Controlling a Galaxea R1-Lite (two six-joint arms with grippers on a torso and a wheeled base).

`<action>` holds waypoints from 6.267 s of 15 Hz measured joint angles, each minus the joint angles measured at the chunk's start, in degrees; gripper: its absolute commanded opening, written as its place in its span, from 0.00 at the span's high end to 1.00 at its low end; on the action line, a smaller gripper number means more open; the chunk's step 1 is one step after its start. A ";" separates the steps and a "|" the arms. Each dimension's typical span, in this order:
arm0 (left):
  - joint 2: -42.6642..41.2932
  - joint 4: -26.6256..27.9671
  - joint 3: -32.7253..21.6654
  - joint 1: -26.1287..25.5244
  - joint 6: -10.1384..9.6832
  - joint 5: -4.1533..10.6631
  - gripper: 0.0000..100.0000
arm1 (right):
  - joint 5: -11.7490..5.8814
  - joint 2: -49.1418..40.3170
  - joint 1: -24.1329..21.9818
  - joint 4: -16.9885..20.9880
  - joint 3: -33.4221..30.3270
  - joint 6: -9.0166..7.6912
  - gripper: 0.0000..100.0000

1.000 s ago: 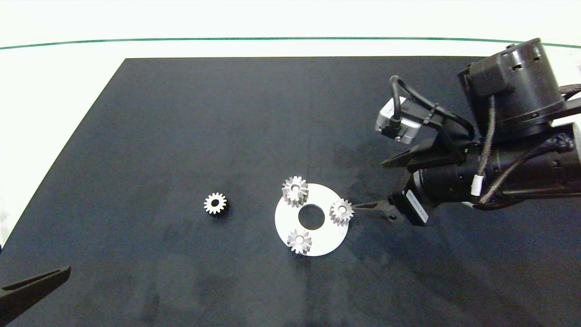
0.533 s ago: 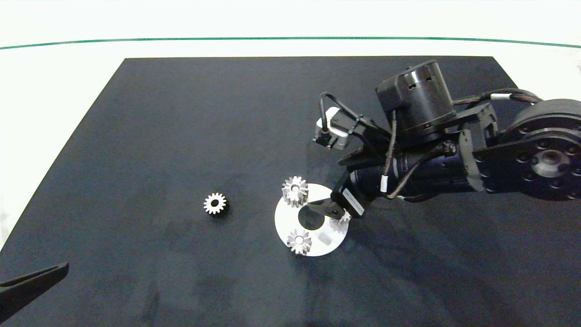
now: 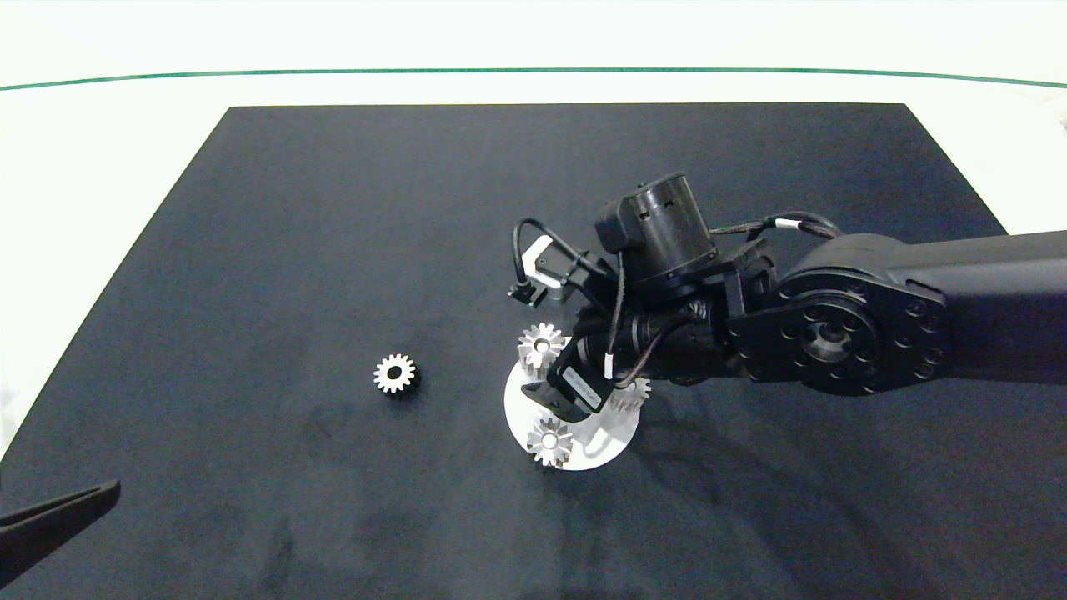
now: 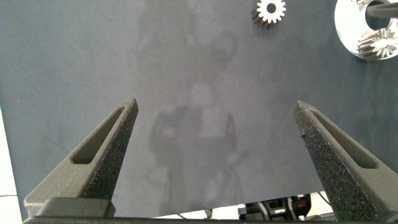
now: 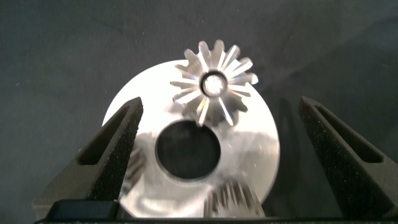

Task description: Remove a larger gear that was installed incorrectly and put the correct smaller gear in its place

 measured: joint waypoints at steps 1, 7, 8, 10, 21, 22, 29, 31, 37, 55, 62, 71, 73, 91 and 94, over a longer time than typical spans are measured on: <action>-0.06 0.02 0.00 0.00 0.00 0.00 0.00 | -0.06 0.60 0.12 -0.02 -0.41 0.00 0.00; -0.35 0.02 -0.05 0.01 0.00 0.00 0.00 | -1.18 3.41 0.43 -0.11 -3.40 0.24 0.12; -0.41 0.02 -0.05 0.00 0.00 0.00 0.00 | -1.27 3.63 0.48 -0.11 -3.67 0.27 0.15; -0.50 0.02 -0.05 0.00 0.02 0.00 0.00 | -1.29 3.91 0.56 -0.11 -4.00 0.33 0.18; -0.96 0.02 -0.05 0.01 0.00 0.01 0.00 | -1.60 4.24 0.52 -0.11 -3.73 0.41 0.41; -0.96 0.02 -0.05 0.01 0.00 0.04 0.00 | -1.60 4.24 0.52 -0.11 -3.73 0.41 0.42; -0.96 0.00 0.05 0.00 0.00 0.06 0.00 | -1.54 4.24 0.43 -0.07 -3.69 0.44 0.57; -0.96 0.00 0.06 0.01 0.00 0.09 0.00 | -1.51 4.24 0.41 -0.11 -3.61 0.51 0.60; -0.94 0.02 0.06 0.09 0.02 0.09 0.00 | -1.66 4.13 0.48 -0.29 -2.97 0.35 0.66; -0.72 0.00 0.13 0.20 0.00 0.06 0.00 | -1.43 2.08 1.72 -4.32 -0.98 0.27 0.66; -0.72 0.02 0.33 0.28 0.02 0.06 0.00 | -2.43 -2.46 1.66 -3.41 0.51 0.29 0.66; -0.63 0.02 0.30 0.28 0.06 0.22 0.00 | -3.41 -11.56 -15.13 -2.23 8.79 4.02 0.66; -0.66 0.00 0.35 0.34 0.09 0.26 0.00 | -2.04 -12.54 -19.18 -2.43 10.89 5.71 0.66; -0.11 -0.44 0.69 0.00 0.27 -0.11 0.00 | 1.57 -16.65 -24.47 -3.05 21.16 9.23 0.00; 0.96 -0.68 0.38 0.00 0.27 -0.11 0.00 | 1.60 -18.86 -24.47 -2.95 22.58 9.58 0.00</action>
